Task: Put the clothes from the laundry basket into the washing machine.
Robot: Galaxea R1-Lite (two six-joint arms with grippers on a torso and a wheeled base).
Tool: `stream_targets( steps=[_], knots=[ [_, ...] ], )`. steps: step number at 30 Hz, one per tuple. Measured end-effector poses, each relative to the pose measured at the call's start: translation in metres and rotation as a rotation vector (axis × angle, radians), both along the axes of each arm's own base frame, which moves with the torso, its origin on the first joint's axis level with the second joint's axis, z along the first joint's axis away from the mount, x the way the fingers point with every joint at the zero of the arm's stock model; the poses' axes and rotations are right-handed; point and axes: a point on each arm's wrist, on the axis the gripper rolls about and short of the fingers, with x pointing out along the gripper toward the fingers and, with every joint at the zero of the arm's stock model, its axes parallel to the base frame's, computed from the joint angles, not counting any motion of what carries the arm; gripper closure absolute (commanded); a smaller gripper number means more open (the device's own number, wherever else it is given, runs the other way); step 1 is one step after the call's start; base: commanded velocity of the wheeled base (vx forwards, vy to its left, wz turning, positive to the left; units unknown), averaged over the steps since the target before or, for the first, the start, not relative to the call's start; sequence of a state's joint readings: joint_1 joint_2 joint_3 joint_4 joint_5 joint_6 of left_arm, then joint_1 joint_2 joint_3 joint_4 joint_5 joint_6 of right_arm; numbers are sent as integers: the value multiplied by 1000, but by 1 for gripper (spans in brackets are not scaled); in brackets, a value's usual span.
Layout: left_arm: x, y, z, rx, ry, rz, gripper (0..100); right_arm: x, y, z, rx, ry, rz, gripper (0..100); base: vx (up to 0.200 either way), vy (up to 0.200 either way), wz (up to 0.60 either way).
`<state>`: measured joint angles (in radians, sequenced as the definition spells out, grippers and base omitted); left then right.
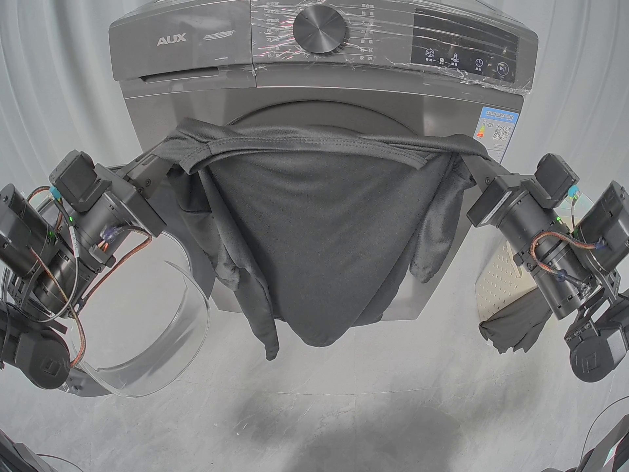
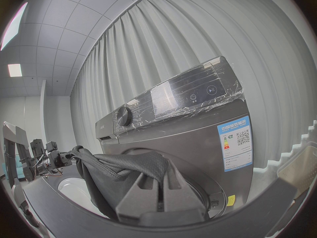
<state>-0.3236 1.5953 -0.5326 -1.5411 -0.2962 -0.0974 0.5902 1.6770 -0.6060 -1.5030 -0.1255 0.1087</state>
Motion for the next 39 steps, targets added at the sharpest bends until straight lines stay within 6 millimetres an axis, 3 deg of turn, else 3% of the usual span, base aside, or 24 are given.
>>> stream_targets(
  steps=[29,39],
  knots=[
    [-1,-2,-6,9,24,-12,100,0,0,0,3,-1,1,100,0,0,0],
    [1,-12,-14,11,55,-25,100,-6,2,-23,-50,80,19,100,0,0,0]
  ],
)
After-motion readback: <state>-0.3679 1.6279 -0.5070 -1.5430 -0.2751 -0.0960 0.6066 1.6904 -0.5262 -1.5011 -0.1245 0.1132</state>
